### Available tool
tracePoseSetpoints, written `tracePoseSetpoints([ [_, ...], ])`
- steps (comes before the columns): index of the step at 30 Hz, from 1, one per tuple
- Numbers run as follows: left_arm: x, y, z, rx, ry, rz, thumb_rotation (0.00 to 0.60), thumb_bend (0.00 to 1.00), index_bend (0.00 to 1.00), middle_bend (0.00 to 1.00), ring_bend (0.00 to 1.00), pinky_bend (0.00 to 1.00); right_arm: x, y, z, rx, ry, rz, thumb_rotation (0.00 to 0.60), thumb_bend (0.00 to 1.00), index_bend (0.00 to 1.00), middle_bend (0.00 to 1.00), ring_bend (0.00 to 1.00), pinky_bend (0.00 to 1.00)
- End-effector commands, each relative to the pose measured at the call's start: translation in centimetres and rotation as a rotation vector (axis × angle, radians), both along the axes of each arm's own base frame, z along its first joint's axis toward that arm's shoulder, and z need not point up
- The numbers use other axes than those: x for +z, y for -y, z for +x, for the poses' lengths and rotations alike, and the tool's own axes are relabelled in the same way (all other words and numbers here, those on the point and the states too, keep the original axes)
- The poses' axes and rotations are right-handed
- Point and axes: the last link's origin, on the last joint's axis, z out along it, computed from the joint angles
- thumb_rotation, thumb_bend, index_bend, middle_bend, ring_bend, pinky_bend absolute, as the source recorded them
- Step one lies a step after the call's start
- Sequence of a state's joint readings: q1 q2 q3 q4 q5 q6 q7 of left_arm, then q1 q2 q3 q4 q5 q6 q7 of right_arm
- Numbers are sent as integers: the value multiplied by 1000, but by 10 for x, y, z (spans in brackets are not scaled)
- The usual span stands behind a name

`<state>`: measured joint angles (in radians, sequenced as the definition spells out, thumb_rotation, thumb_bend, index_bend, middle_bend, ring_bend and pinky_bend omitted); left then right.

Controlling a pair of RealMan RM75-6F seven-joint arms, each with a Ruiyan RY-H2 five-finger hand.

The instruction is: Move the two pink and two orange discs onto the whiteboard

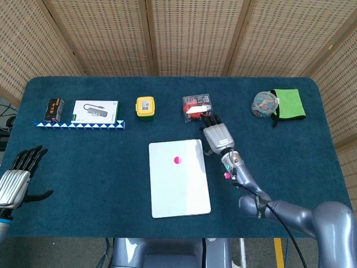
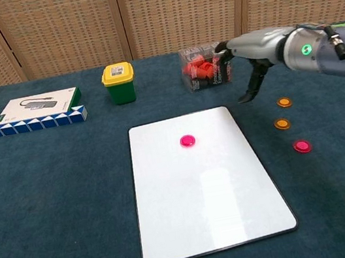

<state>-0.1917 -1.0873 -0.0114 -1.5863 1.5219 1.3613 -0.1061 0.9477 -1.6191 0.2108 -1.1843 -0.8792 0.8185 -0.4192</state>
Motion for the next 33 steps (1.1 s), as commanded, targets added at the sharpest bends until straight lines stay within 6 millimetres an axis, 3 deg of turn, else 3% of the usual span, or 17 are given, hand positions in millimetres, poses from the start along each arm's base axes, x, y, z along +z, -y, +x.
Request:
tracePoseSetpoints([
  [1,-1,-1,1,-3,-1,-2,600,0,0,0,0,0,11,4,-36,-52,-36,-21,600,326,400,0,0,20],
  [6,-2,-2,3,-4,-6,-6,600,0,0,0,0,0,12,5,-66,-95,-71,-22,600,336,412,0,0,21],
  [11,-3,-2,3,-1,-10,-8,600,0,0,0,0,0,7,7,-80,-131,-72,-7,600,336,412,0,0,22],
  [33,-2,-1,2,8,-10,-9,600,0,0,0,0,0,-2,10,-90,-128,-94,3,600,336,412,0,0,24],
])
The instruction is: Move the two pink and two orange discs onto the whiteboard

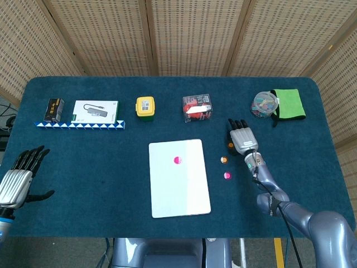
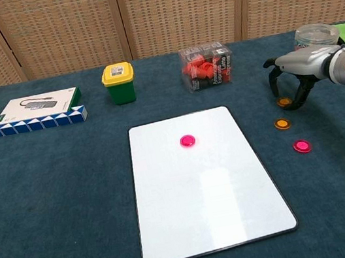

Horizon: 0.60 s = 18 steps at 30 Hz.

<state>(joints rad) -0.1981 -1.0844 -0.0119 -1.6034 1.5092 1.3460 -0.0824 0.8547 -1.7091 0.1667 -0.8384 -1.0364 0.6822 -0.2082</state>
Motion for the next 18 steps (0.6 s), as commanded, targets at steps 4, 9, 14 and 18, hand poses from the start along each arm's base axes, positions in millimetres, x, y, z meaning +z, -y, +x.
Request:
tracePoseSetpoints([
  [4,0,0,0,-1,0,1,600,0,0,0,0,0,-2,0,-3,-10,1,3,600,336,412,0,0,24],
  [9,0,0,0,0,-1,2,600,0,0,0,0,0,-4,2,-3,-15,9,2,600,336,479,0,0,32],
  [14,0,0,0,1,-1,3,600,0,0,0,0,0,-5,2,-1,-17,29,1,600,352,597,0,0,43],
  [18,0,0,0,2,-2,2,600,0,0,0,0,0,-3,1,6,11,42,2,600,363,605,0,0,44],
])
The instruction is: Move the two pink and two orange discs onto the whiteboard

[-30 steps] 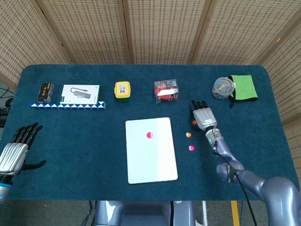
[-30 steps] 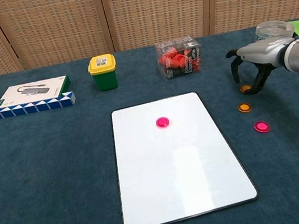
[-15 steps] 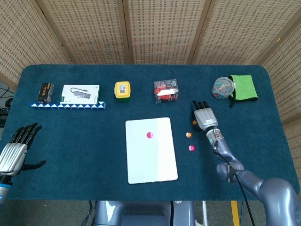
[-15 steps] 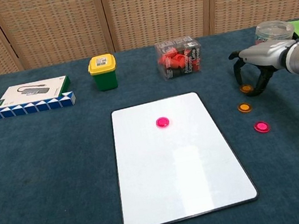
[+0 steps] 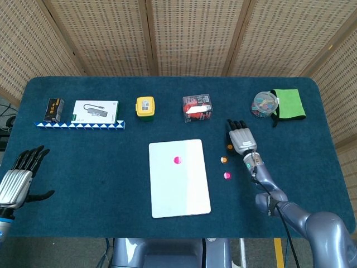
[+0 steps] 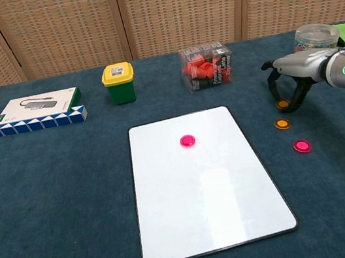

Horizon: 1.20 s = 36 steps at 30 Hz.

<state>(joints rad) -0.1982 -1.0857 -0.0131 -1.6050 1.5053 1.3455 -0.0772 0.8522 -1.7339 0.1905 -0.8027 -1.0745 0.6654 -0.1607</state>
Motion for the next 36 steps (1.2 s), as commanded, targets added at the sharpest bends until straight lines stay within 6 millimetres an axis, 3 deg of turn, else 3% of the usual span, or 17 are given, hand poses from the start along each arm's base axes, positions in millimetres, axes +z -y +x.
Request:
tracePoseSetpoints([
  [1,0,0,0,0,0,-1,600,0,0,0,0,0,2,-1,7,23,16,1,600,363,605,0,0,44],
  [8,0,0,1,-2,-4,-3,600,0,0,0,0,0,-3,-17,47,111,110,65,600,363,605,0,0,44],
  [13,0,0,1,-2,-4,-4,600,0,0,0,0,0,-18,-34,76,182,134,115,600,363,605,0,0,44],
  [18,1,1,-1,0,0,-2,600,0,0,0,0,0,-35,-41,92,189,149,140,600,363,605,0,0,44],
  [23,1,1,-1,2,6,-3,600,0,0,0,0,0,-43,-40,98,185,141,140,600,359,586,0,0,44],
  [27,2,1,-2,3,10,-5,600,0,0,0,0,0,-43,-39,99,167,144,144,600,270,350,0,0,44],
  [30,2,1,-2,3,11,-6,600,0,0,0,0,0,-37,-37,98,166,137,134,600,260,274,0,0,44],
  [36,2,1,-1,1,7,-5,600,0,0,0,0,0,-22,-37,93,158,135,117,600,260,245,0,0,44],
])
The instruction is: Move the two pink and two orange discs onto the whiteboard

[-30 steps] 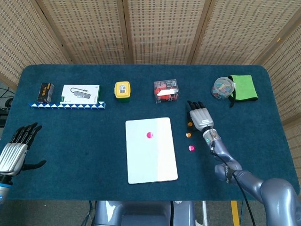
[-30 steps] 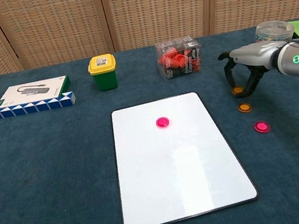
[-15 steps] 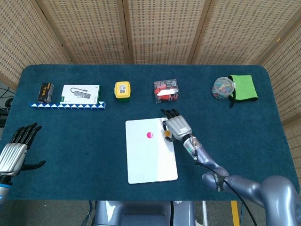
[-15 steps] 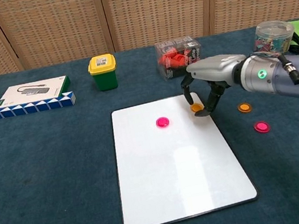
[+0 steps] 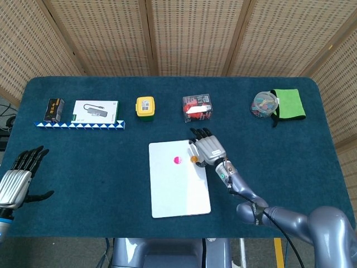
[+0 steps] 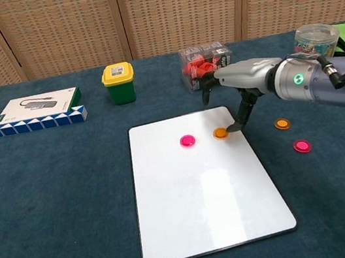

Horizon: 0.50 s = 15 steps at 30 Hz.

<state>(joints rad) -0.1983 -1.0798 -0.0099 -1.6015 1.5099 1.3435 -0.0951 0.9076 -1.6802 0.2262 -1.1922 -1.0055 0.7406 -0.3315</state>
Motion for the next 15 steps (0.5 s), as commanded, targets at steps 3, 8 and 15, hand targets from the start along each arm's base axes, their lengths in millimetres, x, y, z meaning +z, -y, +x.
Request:
tracePoseSetpoints([
  [3,0,0,0,-1,-1,2,600,0,0,0,0,0,18,0,-14,-8,-14,-37,600,260,254,0,0,44],
  [8,0,0,1,-2,-2,1,600,0,0,0,0,0,36,-5,-50,-40,-68,-60,600,305,336,0,0,44],
  [15,-1,0,1,-6,-5,-3,600,0,0,0,0,0,45,-14,-88,-113,-77,-57,600,311,365,0,0,44],
])
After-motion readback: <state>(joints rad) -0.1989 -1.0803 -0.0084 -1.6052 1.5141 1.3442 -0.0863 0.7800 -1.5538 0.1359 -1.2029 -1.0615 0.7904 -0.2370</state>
